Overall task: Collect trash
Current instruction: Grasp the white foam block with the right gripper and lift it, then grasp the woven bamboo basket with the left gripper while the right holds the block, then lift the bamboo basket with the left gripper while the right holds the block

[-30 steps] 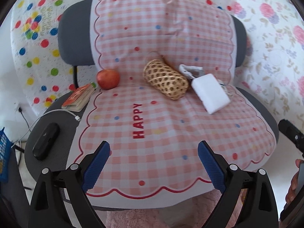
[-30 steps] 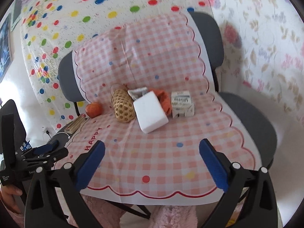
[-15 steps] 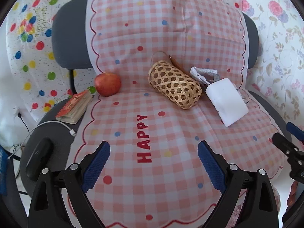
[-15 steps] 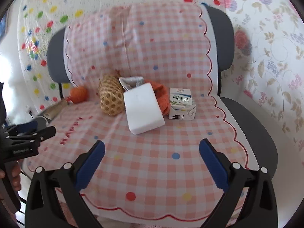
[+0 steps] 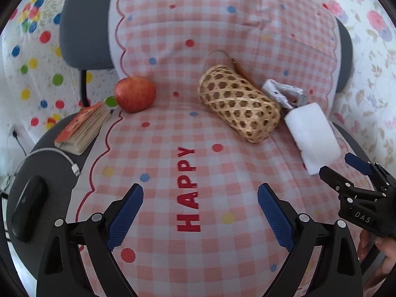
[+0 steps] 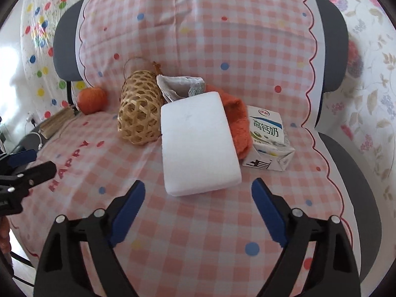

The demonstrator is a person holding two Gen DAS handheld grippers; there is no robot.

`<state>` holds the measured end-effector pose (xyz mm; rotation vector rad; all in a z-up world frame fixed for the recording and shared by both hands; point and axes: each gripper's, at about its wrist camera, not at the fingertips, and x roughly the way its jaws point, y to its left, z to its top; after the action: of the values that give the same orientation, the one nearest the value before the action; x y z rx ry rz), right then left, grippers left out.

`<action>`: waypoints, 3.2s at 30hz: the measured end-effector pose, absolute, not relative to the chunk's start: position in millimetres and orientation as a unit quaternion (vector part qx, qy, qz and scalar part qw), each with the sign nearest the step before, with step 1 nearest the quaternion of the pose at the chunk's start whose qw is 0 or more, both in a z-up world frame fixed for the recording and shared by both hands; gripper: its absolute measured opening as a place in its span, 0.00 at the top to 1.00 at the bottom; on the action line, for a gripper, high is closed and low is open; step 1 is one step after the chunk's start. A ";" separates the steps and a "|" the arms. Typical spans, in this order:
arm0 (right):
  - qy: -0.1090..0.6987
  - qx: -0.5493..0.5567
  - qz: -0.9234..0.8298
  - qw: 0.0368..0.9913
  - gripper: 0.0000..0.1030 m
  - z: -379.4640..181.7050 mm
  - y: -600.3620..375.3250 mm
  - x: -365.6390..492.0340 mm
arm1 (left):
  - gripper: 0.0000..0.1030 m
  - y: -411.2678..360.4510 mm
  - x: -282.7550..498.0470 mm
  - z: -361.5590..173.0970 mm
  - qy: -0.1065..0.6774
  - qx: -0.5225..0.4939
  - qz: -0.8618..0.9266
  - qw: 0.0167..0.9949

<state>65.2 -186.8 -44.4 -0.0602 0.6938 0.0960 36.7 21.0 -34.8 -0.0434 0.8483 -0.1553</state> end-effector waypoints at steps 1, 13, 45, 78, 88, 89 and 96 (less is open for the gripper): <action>0.341 -0.035 0.046 0.938 0.16 -44.6 -185.5 68.6 | 0.10 21.8 38.0 -36.3 0.416 -0.019 -0.072 0.906; 0.339 -0.048 0.042 0.939 0.35 -46.6 -188.5 83.2 | 0.10 18.1 37.6 -34.8 0.412 0.007 -0.061 0.909; 0.269 0.039 -0.020 0.962 0.39 -13.6 -263.8 18.9 | 0.10 -77.5 137.3 -34.3 0.413 -0.011 -0.070 0.908; 0.280 0.052 -0.015 0.959 0.38 -15.6 -234.3 -31.1 | 0.23 -60.7 5.0 -29.6 0.413 0.020 -0.218 0.884; 0.282 0.064 -0.021 0.957 0.36 -23.6 -250.4 -39.6 | 0.15 -52.2 8.5 -24.2 0.424 -0.006 -0.196 0.884; 0.282 0.065 -0.020 0.957 0.36 -24.4 -251.1 -39.3 | 0.15 -52.1 8.8 -21.2 0.421 -0.006 -0.195 0.886; 0.284 0.063 -0.016 0.957 0.36 -28.1 -251.6 -36.4 | 0.15 -59.3 31.5 -10.5 0.423 0.001 -0.176 0.889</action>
<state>-36.4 -251.6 -28.1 0.1287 0.5763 -0.0320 31.5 -59.3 -10.5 0.0022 0.8792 -0.3657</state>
